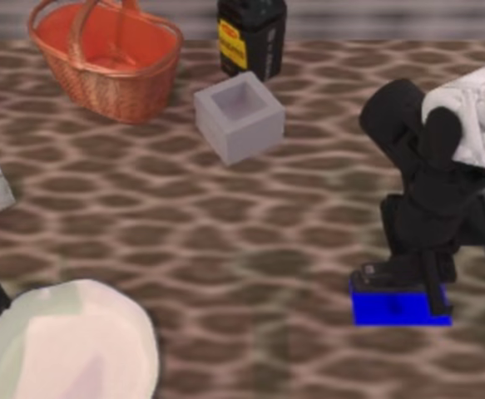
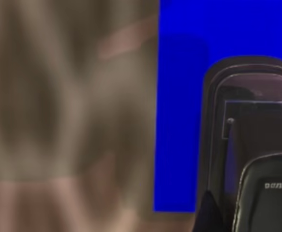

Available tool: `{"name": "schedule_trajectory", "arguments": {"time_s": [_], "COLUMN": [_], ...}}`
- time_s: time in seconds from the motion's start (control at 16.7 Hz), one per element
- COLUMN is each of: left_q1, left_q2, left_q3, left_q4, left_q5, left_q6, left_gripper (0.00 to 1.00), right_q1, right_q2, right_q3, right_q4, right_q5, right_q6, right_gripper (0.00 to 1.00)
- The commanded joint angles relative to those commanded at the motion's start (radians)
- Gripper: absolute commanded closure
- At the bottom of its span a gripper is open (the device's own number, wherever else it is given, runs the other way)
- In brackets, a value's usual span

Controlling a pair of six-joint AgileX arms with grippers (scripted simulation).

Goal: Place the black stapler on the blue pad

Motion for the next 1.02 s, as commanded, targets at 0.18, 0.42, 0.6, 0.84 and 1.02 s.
{"name": "schedule_trajectory", "arguments": {"time_s": [0.18, 0.42, 0.6, 0.84, 1.02], "left_q1": [0.0, 0.0, 0.0, 0.0, 0.0], "left_q2": [0.0, 0.0, 0.0, 0.0, 0.0], "left_q3": [0.0, 0.0, 0.0, 0.0, 0.0], "left_q4": [0.0, 0.0, 0.0, 0.0, 0.0], "left_q5": [0.0, 0.0, 0.0, 0.0, 0.0], "left_q6": [0.0, 0.0, 0.0, 0.0, 0.0], "left_gripper": [0.0, 0.0, 0.0, 0.0, 0.0], "right_q1": [-0.002, -0.002, -0.002, -0.002, -0.002], "right_q2": [0.038, 0.044, 0.044, 0.044, 0.044], "right_q3": [-0.069, -0.081, -0.081, -0.081, -0.081], "right_q4": [0.099, 0.113, 0.113, 0.113, 0.113], "right_q5": [0.0, 0.0, 0.0, 0.0, 0.0], "right_q6": [0.002, 0.003, 0.003, 0.003, 0.003], "right_gripper": [1.0, 1.0, 0.85, 0.55, 0.32]}}
